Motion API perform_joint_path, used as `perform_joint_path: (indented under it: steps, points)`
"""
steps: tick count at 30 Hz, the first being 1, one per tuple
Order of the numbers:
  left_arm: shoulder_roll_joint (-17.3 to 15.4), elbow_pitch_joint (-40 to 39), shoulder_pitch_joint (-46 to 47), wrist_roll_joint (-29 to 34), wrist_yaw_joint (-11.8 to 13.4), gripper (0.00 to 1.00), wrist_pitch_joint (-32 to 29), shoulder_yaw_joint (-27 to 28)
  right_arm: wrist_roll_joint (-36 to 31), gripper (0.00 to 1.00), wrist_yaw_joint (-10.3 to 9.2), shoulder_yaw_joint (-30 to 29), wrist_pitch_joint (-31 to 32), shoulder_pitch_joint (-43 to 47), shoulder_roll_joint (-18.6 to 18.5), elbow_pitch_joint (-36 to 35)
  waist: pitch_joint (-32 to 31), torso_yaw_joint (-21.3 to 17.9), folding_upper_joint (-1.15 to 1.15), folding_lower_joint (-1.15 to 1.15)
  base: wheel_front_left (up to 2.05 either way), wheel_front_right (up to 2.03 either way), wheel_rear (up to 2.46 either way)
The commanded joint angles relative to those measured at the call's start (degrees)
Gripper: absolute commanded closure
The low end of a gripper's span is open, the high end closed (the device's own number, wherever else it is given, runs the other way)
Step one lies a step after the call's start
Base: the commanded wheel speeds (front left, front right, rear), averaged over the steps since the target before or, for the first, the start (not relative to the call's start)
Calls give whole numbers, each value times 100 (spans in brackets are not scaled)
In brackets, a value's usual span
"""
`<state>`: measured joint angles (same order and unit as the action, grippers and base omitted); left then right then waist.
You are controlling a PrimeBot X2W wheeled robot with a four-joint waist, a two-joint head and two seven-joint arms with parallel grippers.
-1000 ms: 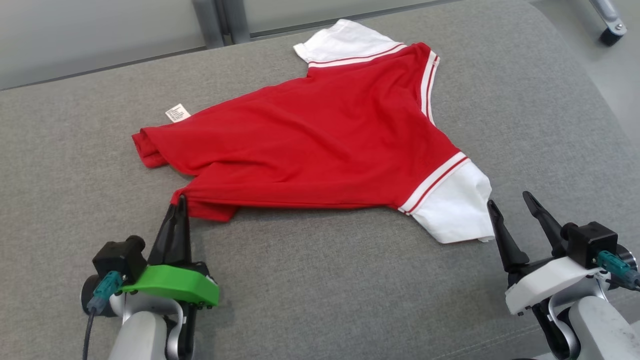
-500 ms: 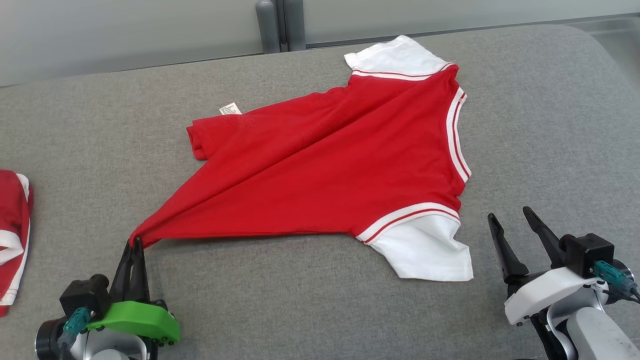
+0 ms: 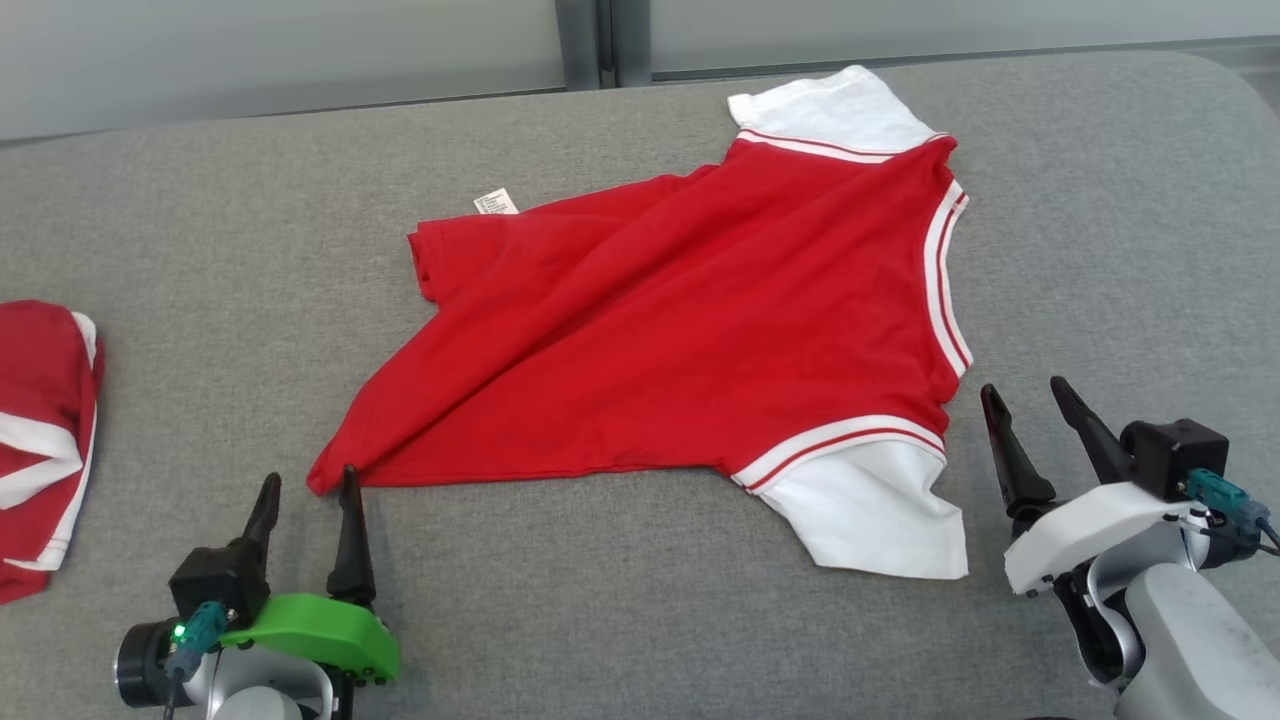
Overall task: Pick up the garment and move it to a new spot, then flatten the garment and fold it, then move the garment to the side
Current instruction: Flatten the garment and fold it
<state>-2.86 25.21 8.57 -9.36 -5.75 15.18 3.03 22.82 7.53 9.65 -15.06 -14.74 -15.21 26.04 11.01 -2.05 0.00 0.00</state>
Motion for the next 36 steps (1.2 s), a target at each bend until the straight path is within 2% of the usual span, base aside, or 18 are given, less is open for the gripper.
perform_joint_path:
  steps: [1,13,14,16,24,30,31,32,33,36]
  points:
    - [-14,-60,56,-80,65,0,-4,-192,-7,0,-8,-1,-15,-234,-9,230,129,276,0,0,0,0,0]
    - [-13,-231,-56,-389,245,0,-4,-784,-111,0,-8,-160,-15,-1007,-51,1776,305,987,0,0,0,0,0]
    - [-13,-238,-58,-397,255,0,-4,-801,-103,16,-8,-144,-15,-1037,-48,1864,305,1013,0,0,0,0,0]
    - [-14,-269,-67,-417,276,0,-4,-808,-72,100,-8,-97,-14,-1082,-50,2019,310,1051,0,0,0,0,0]
    - [-12,-346,1,-457,256,0,-4,-929,-415,100,-10,-547,-8,-1140,-445,2100,261,1100,0,0,0,0,0]
    - [-11,-280,-36,-488,224,0,-4,-1104,-729,100,-10,-965,-8,-1158,-557,2118,175,1015,0,0,0,0,0]
    - [-12,-264,-33,-496,223,0,-3,-1121,-746,85,-10,-1008,-8,-1192,-527,2111,167,994,0,0,0,0,0]
    - [-13,-250,-24,-500,223,0,-4,-1139,-772,27,-10,-1056,-8,-1221,-507,2109,151,973,0,0,0,0,0]
    - [-12,-242,-17,-500,213,0,-4,-1160,-804,0,-10,-1100,-8,-1239,-490,2138,133,951,0,0,0,0,0]
    - [-12,-204,-1,-538,179,0,-4,-1246,-948,0,-9,-1317,-9,-1254,-471,1979,57,891,0,0,0,0,0]
